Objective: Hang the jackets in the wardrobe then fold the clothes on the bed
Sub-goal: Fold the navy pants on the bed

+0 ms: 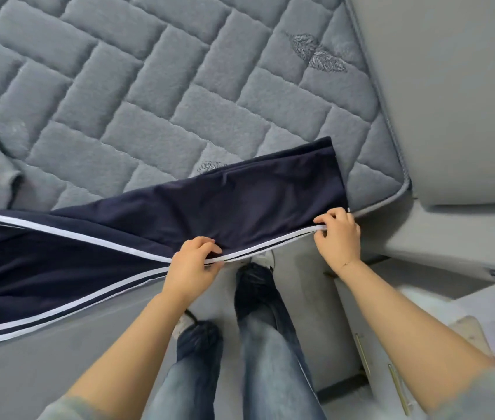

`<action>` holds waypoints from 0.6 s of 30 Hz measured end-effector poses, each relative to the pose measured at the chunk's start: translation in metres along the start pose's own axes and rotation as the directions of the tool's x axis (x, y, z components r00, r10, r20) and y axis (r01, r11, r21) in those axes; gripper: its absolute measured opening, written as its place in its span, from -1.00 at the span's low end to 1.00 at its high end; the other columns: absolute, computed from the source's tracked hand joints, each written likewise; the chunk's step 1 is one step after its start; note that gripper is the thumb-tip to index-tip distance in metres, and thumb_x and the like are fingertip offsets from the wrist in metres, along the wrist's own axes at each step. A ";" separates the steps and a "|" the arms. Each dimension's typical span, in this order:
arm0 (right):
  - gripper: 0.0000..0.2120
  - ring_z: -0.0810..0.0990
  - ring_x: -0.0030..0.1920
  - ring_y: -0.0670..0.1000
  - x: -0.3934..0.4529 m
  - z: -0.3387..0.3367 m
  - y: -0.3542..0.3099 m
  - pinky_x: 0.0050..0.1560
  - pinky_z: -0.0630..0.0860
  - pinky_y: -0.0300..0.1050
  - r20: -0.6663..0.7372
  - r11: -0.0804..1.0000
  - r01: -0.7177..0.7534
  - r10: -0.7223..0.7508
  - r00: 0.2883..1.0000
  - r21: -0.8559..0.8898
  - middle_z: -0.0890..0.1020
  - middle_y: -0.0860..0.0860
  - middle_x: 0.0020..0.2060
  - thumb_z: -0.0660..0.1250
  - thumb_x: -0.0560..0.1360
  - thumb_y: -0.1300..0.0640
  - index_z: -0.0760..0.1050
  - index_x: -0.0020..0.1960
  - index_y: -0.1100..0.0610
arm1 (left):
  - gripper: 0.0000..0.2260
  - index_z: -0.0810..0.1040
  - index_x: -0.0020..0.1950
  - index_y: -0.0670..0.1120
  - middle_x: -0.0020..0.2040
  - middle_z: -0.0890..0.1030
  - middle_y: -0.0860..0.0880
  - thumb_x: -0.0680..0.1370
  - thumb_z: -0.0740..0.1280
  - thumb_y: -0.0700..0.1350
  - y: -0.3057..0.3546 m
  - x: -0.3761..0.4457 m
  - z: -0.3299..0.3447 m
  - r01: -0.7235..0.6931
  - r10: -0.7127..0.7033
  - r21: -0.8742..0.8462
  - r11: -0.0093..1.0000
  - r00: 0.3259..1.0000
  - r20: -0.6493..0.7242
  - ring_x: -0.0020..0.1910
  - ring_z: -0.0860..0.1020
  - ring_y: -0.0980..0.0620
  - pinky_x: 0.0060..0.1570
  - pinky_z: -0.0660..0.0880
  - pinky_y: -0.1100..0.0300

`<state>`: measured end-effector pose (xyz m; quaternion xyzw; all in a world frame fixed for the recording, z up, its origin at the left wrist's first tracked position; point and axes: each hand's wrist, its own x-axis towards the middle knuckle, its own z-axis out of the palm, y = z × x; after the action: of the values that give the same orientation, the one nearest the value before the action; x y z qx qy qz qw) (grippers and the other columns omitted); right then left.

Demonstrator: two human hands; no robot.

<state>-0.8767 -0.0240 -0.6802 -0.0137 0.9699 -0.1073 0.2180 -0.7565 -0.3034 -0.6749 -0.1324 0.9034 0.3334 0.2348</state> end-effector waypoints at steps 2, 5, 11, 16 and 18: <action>-0.70 0.44 0.18 0.15 0.005 -0.008 -0.004 0.21 0.38 0.03 -0.038 0.991 0.046 -0.041 0.998 0.128 0.52 0.11 0.12 0.29 0.43 0.33 0.60 0.13 0.18 | -0.81 0.61 0.13 -0.06 0.19 0.56 0.04 0.52 0.43 -0.13 0.010 0.006 -0.009 -0.038 0.033 -0.049 0.998 0.995 -0.098 0.18 0.49 -0.03 0.17 0.45 0.02; -0.71 0.44 0.19 0.14 0.023 -0.026 -0.007 0.23 0.42 0.00 -0.142 0.952 0.162 -0.128 0.982 0.261 0.52 0.12 0.15 0.28 0.47 0.36 0.59 0.15 0.20 | -0.81 0.61 0.12 -0.09 0.13 0.58 -0.01 0.52 0.42 -0.20 0.026 0.030 -0.030 -0.105 0.093 -0.029 0.994 0.958 -0.270 0.09 0.52 -0.06 0.11 0.47 0.04; -0.63 0.39 0.33 0.17 0.098 -0.051 -0.018 0.36 0.34 0.06 -0.120 0.951 0.298 -0.288 0.950 0.076 0.46 0.13 0.32 0.32 0.53 0.29 0.51 0.33 0.17 | -0.67 0.52 0.32 -0.07 0.26 0.52 -0.09 0.56 0.37 -0.07 0.041 0.101 -0.059 0.018 0.015 0.136 0.991 0.971 -0.237 0.24 0.42 -0.18 0.24 0.34 -0.07; -0.78 0.45 0.22 0.12 0.139 -0.051 -0.018 0.29 0.26 -0.02 -0.053 0.929 0.346 -0.355 0.933 -0.134 0.53 0.08 0.15 0.37 0.53 0.11 0.58 0.16 0.10 | -0.86 0.64 0.08 0.02 0.12 0.54 -0.02 0.56 0.37 0.00 0.041 0.126 -0.054 0.115 -0.071 0.178 0.977 0.969 -0.235 0.20 0.38 -0.14 0.19 0.24 0.00; -0.87 0.48 0.10 0.10 0.149 -0.053 -0.017 0.25 0.23 -0.06 -0.071 0.914 0.360 -0.378 0.923 -0.189 0.57 0.04 0.00 0.36 0.54 0.07 0.59 0.03 0.10 | -0.90 0.59 0.02 -0.03 0.07 0.57 -0.03 0.55 0.38 -0.04 0.043 0.129 -0.053 0.154 -0.107 0.165 0.974 0.959 -0.263 0.15 0.41 -0.15 0.12 0.28 0.01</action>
<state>-1.0342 -0.0406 -0.6919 -0.2098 0.9656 -0.0626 0.1402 -0.9013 -0.3176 -0.6827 -0.2110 0.9421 0.2126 0.1509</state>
